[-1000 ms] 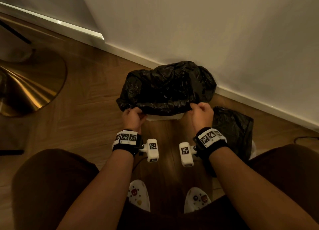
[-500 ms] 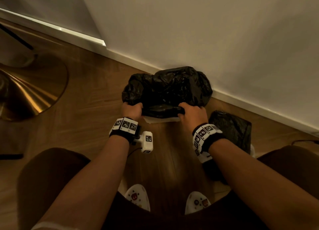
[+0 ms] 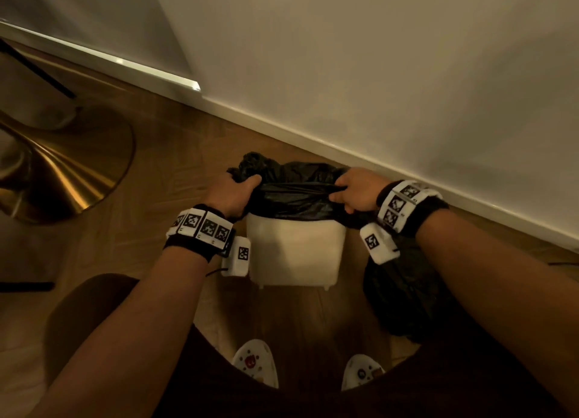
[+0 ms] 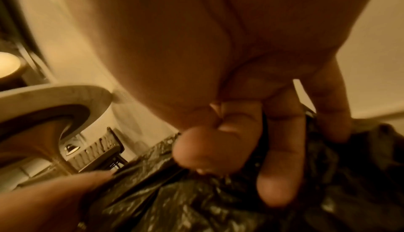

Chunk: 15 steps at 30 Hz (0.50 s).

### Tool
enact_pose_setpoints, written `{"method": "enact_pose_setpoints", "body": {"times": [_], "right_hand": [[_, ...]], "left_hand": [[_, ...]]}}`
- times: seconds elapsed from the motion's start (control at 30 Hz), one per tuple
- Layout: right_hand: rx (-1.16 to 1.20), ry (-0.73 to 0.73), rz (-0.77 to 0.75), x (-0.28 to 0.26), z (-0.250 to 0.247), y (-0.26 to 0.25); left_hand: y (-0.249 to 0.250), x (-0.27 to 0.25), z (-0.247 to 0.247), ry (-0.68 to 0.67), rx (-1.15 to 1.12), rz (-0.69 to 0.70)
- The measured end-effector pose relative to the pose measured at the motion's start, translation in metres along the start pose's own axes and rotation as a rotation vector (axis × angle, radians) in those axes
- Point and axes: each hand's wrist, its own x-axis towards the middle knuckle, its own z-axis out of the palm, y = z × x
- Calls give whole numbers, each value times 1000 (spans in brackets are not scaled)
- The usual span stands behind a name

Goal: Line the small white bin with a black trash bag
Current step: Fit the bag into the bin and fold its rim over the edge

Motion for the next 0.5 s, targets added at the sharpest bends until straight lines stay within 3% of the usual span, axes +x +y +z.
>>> {"method": "enact_pose_setpoints", "body": {"times": [0.17,0.27,0.37,0.5], "right_hand": [[257,-254,193,16,16,6],[93,-322,169,26,44,10],[-115,-245,101,36,67,19],[-80,-12,57,43,95,35]], "left_hand": [[-23,8,15,-52,352,-77],[-49,10,32,-166,464,-137],[-68,8,42,-199,538,-106],[-82,15,43,-133,693,-17]]}}
